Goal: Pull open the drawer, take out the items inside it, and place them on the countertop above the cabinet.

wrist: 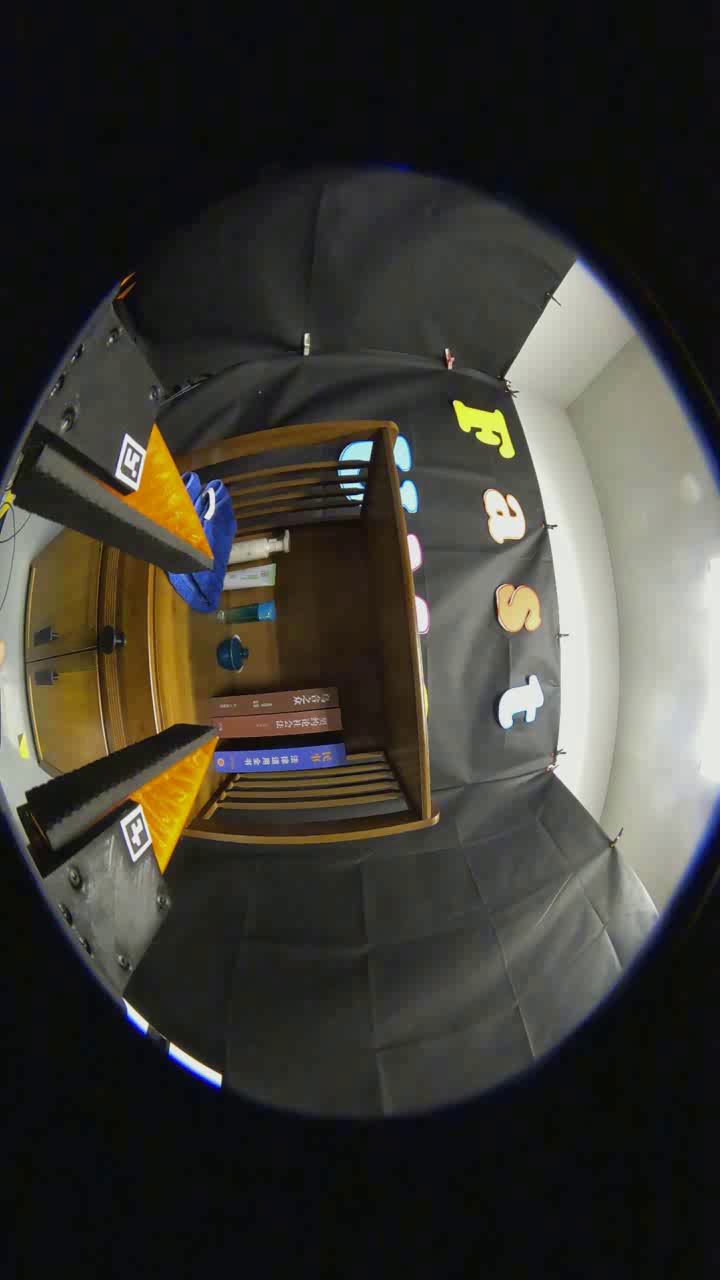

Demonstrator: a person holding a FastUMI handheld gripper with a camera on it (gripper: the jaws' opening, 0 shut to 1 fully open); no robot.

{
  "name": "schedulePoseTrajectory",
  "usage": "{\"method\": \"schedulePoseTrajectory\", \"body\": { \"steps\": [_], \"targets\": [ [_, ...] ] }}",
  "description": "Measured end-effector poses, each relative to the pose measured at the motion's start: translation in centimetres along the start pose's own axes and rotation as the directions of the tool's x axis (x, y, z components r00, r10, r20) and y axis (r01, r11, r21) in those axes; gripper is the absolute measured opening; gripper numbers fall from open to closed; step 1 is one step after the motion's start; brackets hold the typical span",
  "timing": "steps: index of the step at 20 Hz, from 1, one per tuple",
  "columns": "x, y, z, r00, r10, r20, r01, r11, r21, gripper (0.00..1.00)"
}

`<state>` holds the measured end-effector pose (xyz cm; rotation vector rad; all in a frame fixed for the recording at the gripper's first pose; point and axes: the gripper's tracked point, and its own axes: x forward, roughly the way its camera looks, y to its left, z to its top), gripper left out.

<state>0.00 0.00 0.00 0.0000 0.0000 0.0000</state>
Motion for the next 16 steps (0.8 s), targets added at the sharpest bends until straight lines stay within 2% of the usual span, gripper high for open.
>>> {"method": "schedulePoseTrajectory", "body": {
  "steps": [8, 16],
  "targets": [
    [0.5, -0.4, 0.0, 1.000, -0.021, 0.002, 0.021, 1.000, 0.000, 0.98],
    [1.8, 0.8, -0.5, 1.000, -0.007, -0.010, 0.007, 1.000, -0.029, 0.98]
  ]
}}
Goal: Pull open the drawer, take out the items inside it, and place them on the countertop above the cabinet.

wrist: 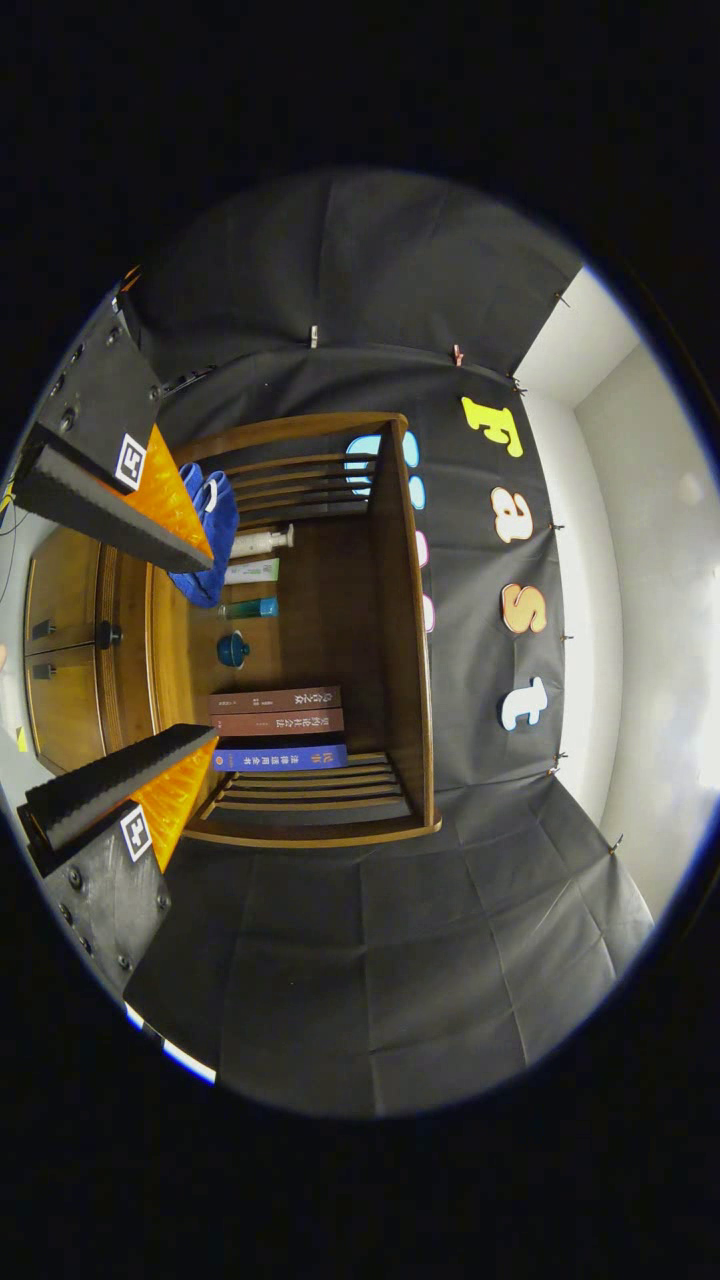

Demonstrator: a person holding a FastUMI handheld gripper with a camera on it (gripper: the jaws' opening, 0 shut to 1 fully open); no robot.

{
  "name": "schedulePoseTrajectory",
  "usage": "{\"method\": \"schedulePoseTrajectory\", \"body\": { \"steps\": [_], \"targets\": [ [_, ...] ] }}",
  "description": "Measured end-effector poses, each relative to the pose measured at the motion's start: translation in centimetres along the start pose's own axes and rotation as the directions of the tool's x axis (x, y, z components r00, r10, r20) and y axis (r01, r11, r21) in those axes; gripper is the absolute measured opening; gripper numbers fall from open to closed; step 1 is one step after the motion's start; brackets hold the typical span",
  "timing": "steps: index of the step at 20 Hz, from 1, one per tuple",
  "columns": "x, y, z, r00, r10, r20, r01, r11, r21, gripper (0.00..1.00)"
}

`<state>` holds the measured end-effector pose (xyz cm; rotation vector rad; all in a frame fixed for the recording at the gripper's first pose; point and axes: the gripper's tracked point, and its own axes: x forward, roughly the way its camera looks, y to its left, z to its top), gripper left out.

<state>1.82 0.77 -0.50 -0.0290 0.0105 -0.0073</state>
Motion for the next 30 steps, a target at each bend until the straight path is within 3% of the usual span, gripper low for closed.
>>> {"method": "schedulePoseTrajectory", "body": {
  "steps": [7, 11, 19, 27, 30],
  "targets": [
    [1.4, 1.1, -1.5, 1.000, 0.011, -0.021, -0.011, 1.000, -0.011, 0.98],
    [3.4, 2.4, -4.6, 0.998, 0.037, -0.059, -0.038, 0.999, -0.016, 0.98],
    [9.7, 3.1, -13.8, 0.990, 0.005, -0.144, -0.009, 1.000, -0.024, 0.98],
    [13.9, 2.4, -24.8, 0.945, -0.034, -0.325, 0.042, 0.999, 0.020, 0.99],
    [14.7, 1.0, -27.8, 0.922, -0.065, -0.382, 0.081, 0.996, 0.028, 0.89]
  ]
}}
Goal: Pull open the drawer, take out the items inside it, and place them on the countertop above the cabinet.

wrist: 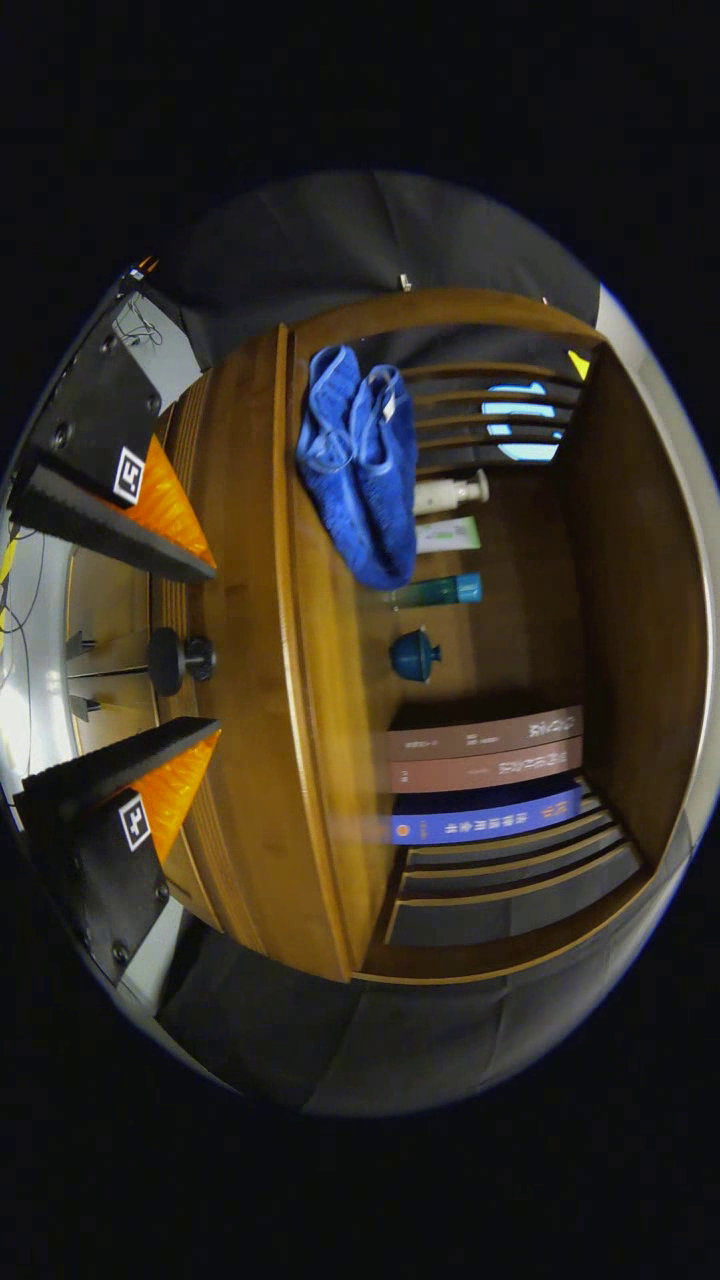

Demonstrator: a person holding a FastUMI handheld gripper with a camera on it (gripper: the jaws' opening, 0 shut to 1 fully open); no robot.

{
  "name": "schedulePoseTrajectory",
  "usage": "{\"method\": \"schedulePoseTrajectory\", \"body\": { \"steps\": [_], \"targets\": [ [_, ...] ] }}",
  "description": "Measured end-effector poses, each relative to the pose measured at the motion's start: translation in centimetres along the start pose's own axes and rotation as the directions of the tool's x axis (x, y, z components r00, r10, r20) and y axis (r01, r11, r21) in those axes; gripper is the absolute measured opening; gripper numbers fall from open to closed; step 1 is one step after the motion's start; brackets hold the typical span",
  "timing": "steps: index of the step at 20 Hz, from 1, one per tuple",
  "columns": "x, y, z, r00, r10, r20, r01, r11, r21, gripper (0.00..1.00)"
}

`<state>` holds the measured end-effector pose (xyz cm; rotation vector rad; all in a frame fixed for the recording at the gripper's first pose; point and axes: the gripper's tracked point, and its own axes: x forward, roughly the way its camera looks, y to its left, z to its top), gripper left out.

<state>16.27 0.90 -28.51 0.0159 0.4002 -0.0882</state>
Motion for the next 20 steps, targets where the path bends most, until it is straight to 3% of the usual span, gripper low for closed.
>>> {"method": "schedulePoseTrajectory", "body": {
  "steps": [4, 11, 20],
  "targets": [
    [1.0, -0.2, -1.7, 0.999, -0.019, -0.033, 0.019, 1.000, 0.011, 0.67],
    [1.2, -0.1, -2.4, 0.998, -0.037, -0.045, 0.034, 0.997, -0.074, 0.44],
    [-1.2, -0.3, -3.2, 0.997, -0.033, -0.076, 0.025, 0.995, -0.101, 0.44]
  ]
}}
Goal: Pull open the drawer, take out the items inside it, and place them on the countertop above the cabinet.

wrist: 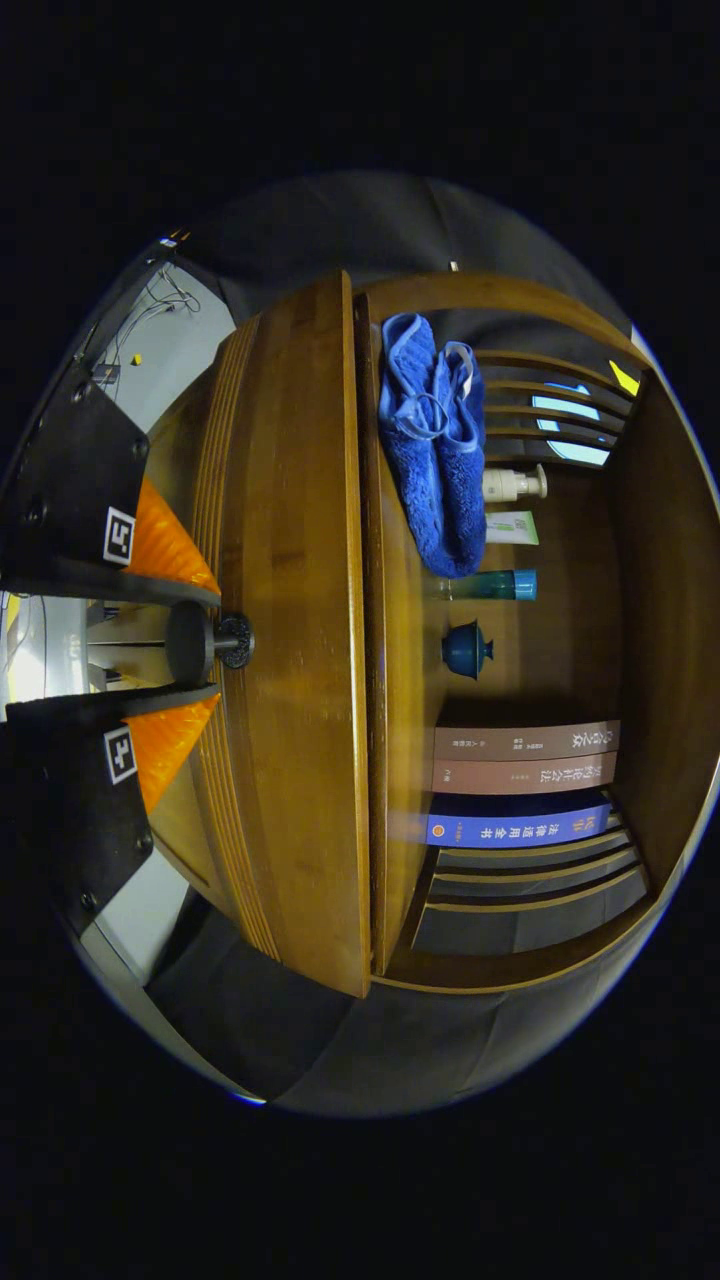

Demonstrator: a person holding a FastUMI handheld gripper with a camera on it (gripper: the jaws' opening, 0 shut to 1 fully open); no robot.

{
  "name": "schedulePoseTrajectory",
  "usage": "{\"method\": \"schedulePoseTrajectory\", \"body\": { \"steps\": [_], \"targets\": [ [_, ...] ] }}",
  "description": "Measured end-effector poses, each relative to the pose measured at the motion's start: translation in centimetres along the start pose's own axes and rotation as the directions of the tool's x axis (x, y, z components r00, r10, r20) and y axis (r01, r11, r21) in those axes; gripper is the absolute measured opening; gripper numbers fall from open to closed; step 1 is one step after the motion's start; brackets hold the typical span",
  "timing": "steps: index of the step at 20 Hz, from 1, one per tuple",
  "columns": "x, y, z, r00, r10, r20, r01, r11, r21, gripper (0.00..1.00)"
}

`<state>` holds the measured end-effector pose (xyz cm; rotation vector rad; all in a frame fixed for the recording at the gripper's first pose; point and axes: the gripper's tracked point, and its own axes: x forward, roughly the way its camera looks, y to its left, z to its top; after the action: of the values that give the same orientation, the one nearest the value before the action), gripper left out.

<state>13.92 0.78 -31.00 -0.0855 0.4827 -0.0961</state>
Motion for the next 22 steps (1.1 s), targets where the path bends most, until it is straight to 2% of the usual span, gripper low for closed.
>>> {"method": "schedulePoseTrajectory", "body": {
  "steps": [13, 22],
  "targets": [
    [-8.2, -0.5, -3.0, 0.997, 0.064, -0.044, -0.065, 0.998, 0.000, 0.44],
    [-12.3, -1.0, -4.8, 0.993, 0.081, -0.085, -0.080, 0.997, 0.013, 0.43]
  ]
}}
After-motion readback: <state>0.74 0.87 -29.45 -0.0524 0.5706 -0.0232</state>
